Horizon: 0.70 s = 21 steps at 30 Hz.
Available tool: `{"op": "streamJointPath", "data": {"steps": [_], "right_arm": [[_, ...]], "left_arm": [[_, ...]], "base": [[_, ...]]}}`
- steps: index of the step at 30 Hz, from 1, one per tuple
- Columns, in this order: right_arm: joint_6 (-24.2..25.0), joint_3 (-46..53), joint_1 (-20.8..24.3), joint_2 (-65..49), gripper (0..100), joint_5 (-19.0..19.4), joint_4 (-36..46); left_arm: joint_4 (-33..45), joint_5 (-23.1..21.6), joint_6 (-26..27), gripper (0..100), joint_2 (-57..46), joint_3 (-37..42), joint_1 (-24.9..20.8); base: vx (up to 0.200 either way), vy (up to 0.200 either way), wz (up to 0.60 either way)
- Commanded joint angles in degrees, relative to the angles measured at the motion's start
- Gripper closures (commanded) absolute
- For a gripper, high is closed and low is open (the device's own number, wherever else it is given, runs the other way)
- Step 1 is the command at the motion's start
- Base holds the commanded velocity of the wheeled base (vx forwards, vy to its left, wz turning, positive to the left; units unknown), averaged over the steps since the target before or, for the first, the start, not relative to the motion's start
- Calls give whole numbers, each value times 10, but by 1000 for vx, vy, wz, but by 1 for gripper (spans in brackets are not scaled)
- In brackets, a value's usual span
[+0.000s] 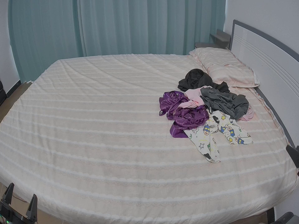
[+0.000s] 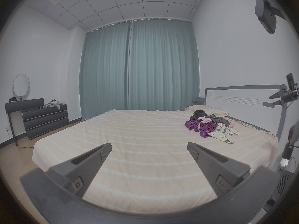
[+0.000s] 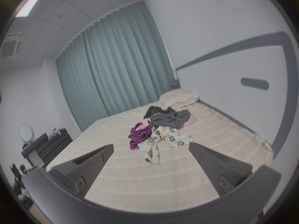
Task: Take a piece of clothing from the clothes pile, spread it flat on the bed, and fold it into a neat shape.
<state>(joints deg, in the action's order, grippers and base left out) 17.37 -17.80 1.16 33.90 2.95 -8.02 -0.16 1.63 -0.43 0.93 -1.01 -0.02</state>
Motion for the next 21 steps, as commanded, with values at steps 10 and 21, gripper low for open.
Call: {"op": "streamJointPath", "data": {"steps": [10, 21], "right_arm": [[120, -73, -34, 443, 0, 7, -169], [180, -209, -43, 731, 0, -58, -300]], "left_arm": [[0, 0, 0, 0, -9, 10, 0], [0, 0, 0, 0, -9, 9, 0]], "base": [[0, 0, 0], [0, 0, 0]]}}
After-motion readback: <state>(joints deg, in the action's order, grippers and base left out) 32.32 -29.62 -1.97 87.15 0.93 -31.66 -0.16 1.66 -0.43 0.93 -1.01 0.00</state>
